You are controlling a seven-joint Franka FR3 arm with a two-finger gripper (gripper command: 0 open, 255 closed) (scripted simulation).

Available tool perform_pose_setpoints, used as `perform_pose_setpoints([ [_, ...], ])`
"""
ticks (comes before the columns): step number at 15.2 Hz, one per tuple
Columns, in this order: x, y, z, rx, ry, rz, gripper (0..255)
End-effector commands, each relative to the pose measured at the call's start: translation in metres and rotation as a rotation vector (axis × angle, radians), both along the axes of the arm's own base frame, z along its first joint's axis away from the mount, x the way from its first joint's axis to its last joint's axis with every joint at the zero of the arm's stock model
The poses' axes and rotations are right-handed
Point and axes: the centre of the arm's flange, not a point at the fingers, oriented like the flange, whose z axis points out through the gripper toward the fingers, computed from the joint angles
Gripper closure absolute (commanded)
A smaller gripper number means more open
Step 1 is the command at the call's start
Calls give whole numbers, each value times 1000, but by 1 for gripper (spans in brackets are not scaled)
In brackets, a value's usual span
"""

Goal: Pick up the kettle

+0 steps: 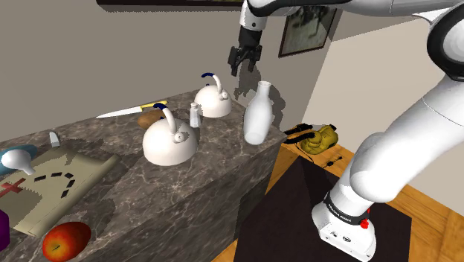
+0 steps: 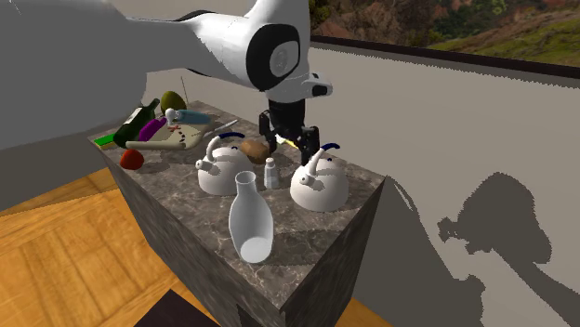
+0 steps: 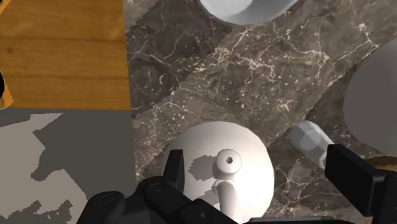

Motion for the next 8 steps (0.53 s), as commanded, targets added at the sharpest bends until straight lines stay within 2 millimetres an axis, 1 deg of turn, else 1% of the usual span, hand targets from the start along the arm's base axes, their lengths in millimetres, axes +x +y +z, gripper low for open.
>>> perform_pose_setpoints([
  [1,26,-1,-6,0,0,-8,0],
  [8,116,-9,-25,-2,1,-34,0],
])
